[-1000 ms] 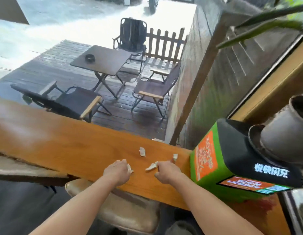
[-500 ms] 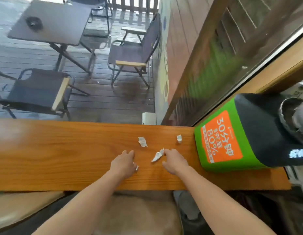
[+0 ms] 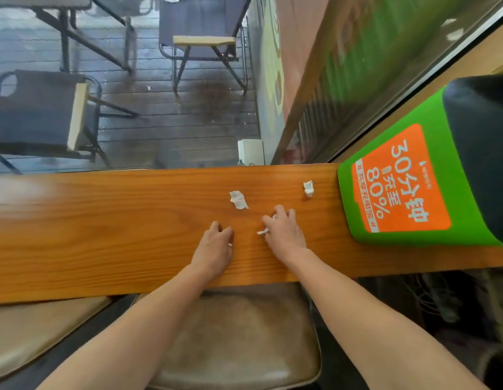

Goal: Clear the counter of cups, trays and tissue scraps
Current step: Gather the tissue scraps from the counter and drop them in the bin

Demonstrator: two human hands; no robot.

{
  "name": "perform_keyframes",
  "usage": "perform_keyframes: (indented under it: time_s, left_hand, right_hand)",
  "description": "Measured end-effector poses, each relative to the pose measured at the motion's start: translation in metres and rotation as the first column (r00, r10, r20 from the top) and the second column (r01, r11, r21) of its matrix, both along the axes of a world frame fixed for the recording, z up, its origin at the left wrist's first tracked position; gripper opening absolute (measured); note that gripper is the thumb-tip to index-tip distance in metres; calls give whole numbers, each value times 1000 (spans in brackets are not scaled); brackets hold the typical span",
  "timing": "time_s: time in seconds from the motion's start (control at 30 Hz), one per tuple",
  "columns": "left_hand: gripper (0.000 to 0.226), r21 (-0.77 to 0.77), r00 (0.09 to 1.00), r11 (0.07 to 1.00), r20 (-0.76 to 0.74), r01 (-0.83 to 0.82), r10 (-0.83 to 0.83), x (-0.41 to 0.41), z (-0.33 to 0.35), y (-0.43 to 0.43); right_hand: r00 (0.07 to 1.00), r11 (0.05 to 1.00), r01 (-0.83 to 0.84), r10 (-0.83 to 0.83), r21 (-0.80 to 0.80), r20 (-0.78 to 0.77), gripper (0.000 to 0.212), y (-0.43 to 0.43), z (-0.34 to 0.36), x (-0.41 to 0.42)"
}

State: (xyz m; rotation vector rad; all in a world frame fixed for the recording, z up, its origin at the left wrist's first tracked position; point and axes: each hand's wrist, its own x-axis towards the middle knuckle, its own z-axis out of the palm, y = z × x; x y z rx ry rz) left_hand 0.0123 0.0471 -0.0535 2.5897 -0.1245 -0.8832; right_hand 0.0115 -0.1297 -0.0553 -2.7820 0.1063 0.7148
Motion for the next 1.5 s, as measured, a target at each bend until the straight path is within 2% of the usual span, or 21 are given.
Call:
perform_keyframes:
  time_s: [0.07,0.3,0.47,0.6,0.77,0.83,0.97,1.07,1.33,1.5]
  left_hand:
    - [12,23,1000,1000,-13,10,-9,4,0,-1]
    - [3,56,1000,998,-20,-14,15,23,7,-8]
    - [8,-3,1000,1000,3,-10,10,45,13,-17]
    - [19,-57,998,998,60,11,-8,62,13,-24]
    - [21,-91,980,995,188,-47,64,80,5,-32]
    - [22,-76,980,996,192,-37,51,85,-3,-34]
    - [38,-36,988,999,153,5,1,83,-13,-40]
    - [45,20,988,998,140,64,-66,78,-16,-43]
    - [18,27,980,992,151,125,-128,71,-19,-48]
    - [9,37,980,990,141,136,-140,61,-19,-52]
  right_hand:
    - [1000,1000,-5,5,2,-3,12,-1,-1,1]
    - [1000,996,27,-26,86,-12,8,-16,9,11]
    - [996,989,82,-86,121,28,34,-37,22,27]
    - [987,994,98,-103,46,123,42,-52,28,45]
    - [946,980,196,-177,-43,273,28,-70,20,65]
    - [945,972,230,-213,-43,250,29,-74,11,71]
    - [972,974,221,-215,-58,98,40,-76,-6,70]
    - [975,979,197,-190,-58,113,35,-75,-11,61]
    - [987,992,126,-127,12,94,11,-66,-14,38]
    - [995,996,88,-89,19,45,10,-61,-14,20]
